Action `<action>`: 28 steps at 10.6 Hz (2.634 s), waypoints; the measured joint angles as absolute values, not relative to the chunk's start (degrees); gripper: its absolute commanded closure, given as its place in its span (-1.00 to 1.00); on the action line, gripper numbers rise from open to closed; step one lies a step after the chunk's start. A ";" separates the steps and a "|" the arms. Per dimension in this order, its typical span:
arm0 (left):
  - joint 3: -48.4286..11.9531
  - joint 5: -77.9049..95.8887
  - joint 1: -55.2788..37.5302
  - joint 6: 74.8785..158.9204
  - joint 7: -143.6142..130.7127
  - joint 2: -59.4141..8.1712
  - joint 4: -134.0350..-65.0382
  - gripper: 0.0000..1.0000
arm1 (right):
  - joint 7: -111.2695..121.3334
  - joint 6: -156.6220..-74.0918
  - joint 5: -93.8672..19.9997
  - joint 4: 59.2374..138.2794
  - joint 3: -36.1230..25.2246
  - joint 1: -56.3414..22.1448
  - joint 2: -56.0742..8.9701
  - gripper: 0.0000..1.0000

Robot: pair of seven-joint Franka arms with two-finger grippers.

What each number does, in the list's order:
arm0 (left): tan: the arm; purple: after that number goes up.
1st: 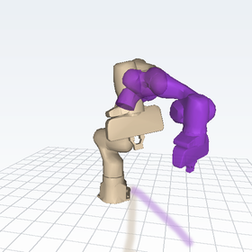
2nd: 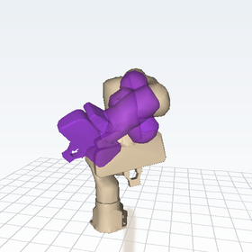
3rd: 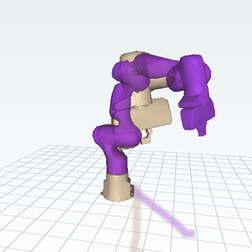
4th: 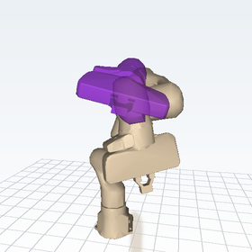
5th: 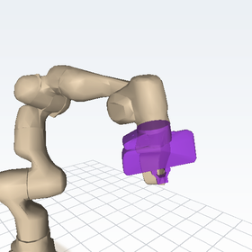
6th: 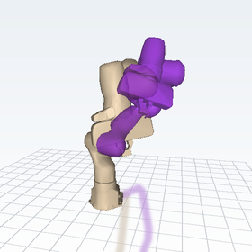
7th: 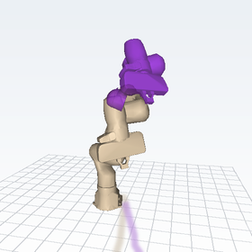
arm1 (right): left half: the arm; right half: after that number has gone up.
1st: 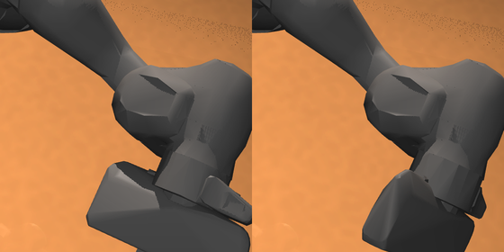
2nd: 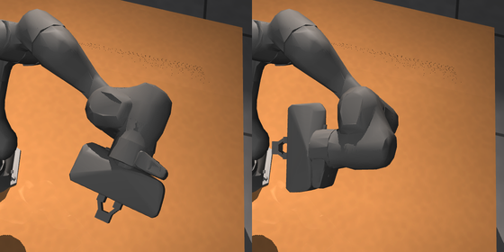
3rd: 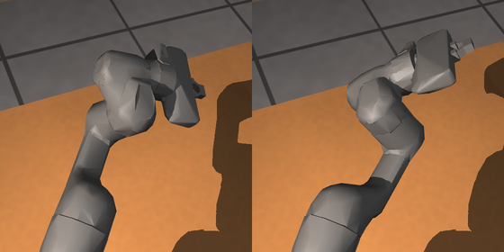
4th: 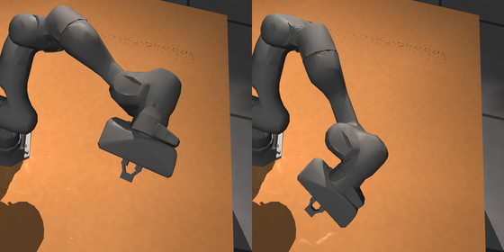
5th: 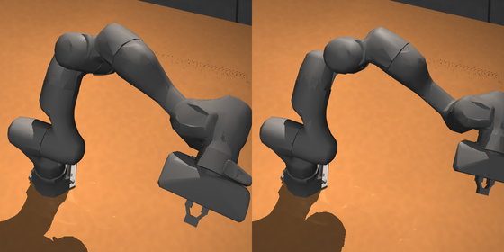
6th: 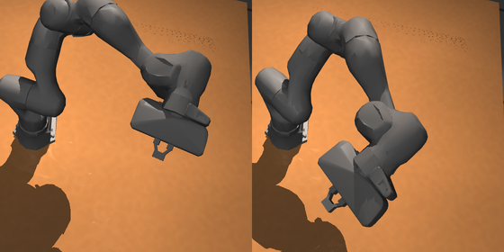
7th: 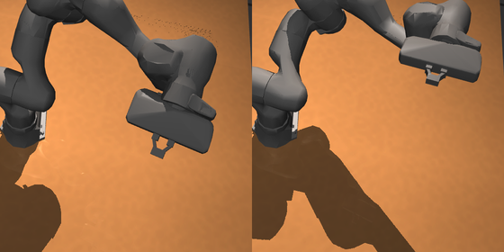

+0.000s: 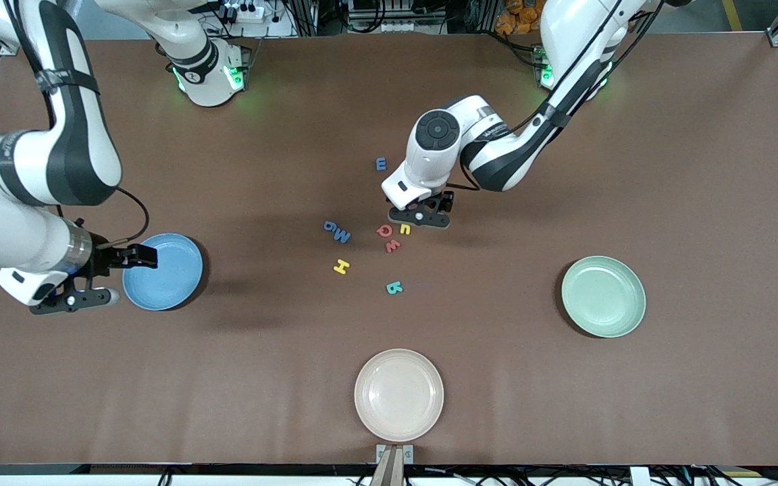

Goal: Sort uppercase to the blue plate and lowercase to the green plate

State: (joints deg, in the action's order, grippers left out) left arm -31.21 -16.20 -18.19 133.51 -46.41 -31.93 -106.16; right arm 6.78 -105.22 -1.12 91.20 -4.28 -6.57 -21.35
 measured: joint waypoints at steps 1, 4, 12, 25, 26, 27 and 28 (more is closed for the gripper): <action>-30.90 -16.88 -18.85 133.61 -46.43 -32.75 -105.83 -0.71 | 6.78 -105.42 -1.12 91.20 -4.33 -6.57 -22.00 -1.00; -27.92 -17.06 -22.00 133.64 -46.43 -35.73 -103.32 -0.67 | 6.78 -105.43 -1.13 91.19 -4.52 -6.43 -22.94 -1.00; -22.60 -17.98 -26.56 136.85 -46.43 -39.93 -101.40 -0.58 | 6.77 -105.43 -1.13 91.19 -4.64 -6.36 -24.20 -1.00; -20.80 -17.98 -28.65 137.13 -46.59 -42.52 -99.02 -0.04 | 6.76 -105.51 -1.14 91.19 -4.65 -6.36 -24.28 -1.00; -20.80 -17.98 -28.65 137.13 -46.61 -42.58 -99.02 0.03 | 6.76 -105.52 -1.14 91.19 -4.65 -6.36 -24.28 -1.00; -20.79 -17.98 -28.65 137.13 -46.62 -42.58 -98.96 0.22 | 6.76 -105.52 -1.14 91.19 -4.64 -6.37 -24.28 -1.00; -20.78 -17.98 -28.65 137.13 -46.63 -42.58 -98.94 0.42 | 6.76 -105.53 -1.14 91.19 -4.63 -6.38 -24.28 -1.00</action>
